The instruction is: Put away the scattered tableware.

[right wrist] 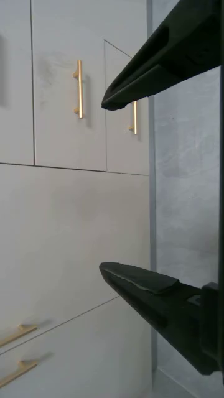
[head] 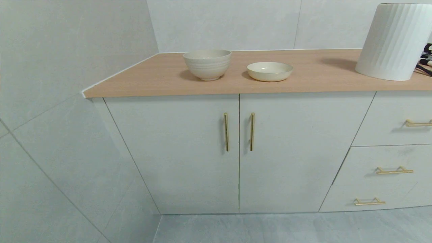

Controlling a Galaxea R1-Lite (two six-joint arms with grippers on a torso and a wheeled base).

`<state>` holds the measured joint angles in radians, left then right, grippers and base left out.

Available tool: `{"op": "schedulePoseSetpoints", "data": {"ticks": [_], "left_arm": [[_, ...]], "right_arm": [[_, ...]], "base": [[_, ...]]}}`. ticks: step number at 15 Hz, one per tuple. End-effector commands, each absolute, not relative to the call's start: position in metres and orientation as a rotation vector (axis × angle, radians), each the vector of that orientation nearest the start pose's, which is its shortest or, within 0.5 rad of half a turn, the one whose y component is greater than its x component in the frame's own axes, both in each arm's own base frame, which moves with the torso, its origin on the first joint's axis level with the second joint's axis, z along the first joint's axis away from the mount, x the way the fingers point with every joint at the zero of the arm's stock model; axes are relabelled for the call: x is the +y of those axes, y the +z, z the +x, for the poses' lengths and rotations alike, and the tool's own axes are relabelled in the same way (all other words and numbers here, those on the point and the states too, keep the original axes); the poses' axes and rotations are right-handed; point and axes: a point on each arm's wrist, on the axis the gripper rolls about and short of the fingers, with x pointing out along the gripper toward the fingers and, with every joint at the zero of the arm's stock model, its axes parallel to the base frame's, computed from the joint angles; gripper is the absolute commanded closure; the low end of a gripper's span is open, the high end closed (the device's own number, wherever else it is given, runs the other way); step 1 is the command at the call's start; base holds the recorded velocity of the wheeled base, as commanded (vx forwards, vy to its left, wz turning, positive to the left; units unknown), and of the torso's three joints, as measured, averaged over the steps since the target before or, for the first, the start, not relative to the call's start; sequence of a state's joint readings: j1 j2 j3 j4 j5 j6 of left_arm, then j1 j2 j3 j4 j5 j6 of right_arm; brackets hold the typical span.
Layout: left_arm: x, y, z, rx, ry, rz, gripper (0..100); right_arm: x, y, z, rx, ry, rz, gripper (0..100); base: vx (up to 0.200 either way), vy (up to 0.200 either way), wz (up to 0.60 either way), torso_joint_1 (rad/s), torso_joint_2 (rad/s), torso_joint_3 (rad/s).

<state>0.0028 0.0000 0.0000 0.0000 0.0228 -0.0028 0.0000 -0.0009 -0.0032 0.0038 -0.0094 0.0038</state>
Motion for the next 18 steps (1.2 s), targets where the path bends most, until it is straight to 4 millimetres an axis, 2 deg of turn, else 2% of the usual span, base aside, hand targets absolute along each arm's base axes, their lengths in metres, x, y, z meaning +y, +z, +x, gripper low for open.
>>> {"op": "schedulePoseSetpoints", "data": {"ticks": [1, 3, 4, 5, 6, 8, 10, 13, 15, 18], "left_arm": [[0.000, 0.075, -0.023, 0.000, 0.026, -0.003, 0], [0.000, 0.075, -0.023, 0.000, 0.026, -0.003, 0], [0.000, 0.075, -0.023, 0.000, 0.026, -0.003, 0], [0.000, 0.075, -0.023, 0.000, 0.026, -0.003, 0], [0.000, 0.075, -0.023, 0.000, 0.026, -0.003, 0], [0.000, 0.075, -0.023, 0.000, 0.026, -0.003, 0], [0.000, 0.075, -0.023, 0.000, 0.026, -0.003, 0], [0.000, 0.075, -0.023, 0.000, 0.026, -0.003, 0], [0.000, 0.075, -0.023, 0.000, 0.026, -0.003, 0], [0.000, 0.075, -0.023, 0.000, 0.026, -0.003, 0]], "right_arm": [[0.000, 0.076, -0.023, 0.000, -0.009, 0.005, 0], [0.000, 0.076, -0.023, 0.000, -0.009, 0.003, 0], [0.000, 0.092, -0.027, -0.084, 0.002, 0.020, 0], [0.001, 0.120, -0.035, -0.176, 0.068, 0.069, 0], [0.002, 0.131, -0.033, -0.124, 0.140, 0.082, 0], [0.005, 0.140, -0.020, 0.018, 0.247, 0.085, 0], [0.008, 0.166, 0.015, 0.194, 0.374, 0.100, 0], [0.018, 0.217, 0.062, 0.265, 0.553, 0.092, 0], [0.035, 0.235, 0.103, 0.329, 0.654, 0.085, 0], [0.072, 0.242, 0.160, 0.356, 0.779, 0.067, 0]], "base": [[0.000, 0.000, 0.00, 0.000, 0.00, 0.000], [0.000, 0.000, 0.00, 0.000, 0.00, 0.000], [0.000, 0.000, 0.00, 0.000, 0.00, 0.000], [0.000, 0.000, 0.00, 0.000, 0.00, 0.000], [0.000, 0.000, 0.00, 0.000, 0.00, 0.000], [0.000, 0.000, 0.00, 0.000, 0.00, 0.000], [0.000, 0.000, 0.00, 0.000, 0.00, 0.000], [0.000, 0.000, 0.00, 0.000, 0.00, 0.000], [0.000, 0.000, 0.00, 0.000, 0.00, 0.000], [0.000, 0.000, 0.00, 0.000, 0.00, 0.000]]}}
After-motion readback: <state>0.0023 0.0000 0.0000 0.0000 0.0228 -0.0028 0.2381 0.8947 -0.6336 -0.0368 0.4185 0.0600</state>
